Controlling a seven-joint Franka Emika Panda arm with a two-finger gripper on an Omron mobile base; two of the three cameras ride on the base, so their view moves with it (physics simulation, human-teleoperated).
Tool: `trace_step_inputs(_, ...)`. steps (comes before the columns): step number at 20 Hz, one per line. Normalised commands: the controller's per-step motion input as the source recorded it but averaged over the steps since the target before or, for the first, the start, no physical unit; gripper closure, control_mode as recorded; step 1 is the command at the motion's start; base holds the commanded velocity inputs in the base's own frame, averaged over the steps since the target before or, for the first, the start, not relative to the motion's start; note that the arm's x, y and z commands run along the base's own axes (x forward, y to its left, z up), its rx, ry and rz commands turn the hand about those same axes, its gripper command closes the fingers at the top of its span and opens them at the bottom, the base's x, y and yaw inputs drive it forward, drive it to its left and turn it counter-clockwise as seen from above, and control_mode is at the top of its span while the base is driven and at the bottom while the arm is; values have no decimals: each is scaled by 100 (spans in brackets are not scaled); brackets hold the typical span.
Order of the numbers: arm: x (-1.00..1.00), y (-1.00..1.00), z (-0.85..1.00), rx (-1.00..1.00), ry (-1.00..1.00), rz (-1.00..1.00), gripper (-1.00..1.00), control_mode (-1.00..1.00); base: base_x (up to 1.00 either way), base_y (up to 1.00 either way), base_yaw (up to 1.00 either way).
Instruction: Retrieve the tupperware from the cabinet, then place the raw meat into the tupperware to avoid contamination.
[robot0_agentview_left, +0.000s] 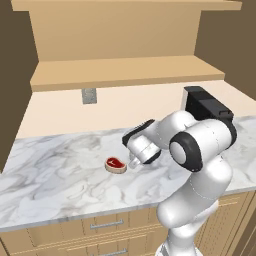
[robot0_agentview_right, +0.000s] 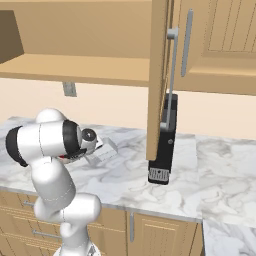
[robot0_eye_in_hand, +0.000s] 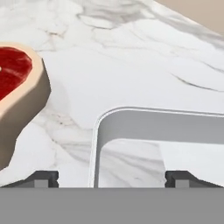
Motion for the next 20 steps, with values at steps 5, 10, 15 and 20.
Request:
trace_step_inputs(5,0,-7,8,0,3,0,-100,-100,0,0,0)
trace_step_inputs(10,0,0,24,0,7,0,-100,-100,0,0,0)
trace_step_inputs(15,0,0,36,0,9,0,-100,-100,0,0,0)
trace_step_inputs(20,0,0,41,0,6,0,-100,-100,0,0,0)
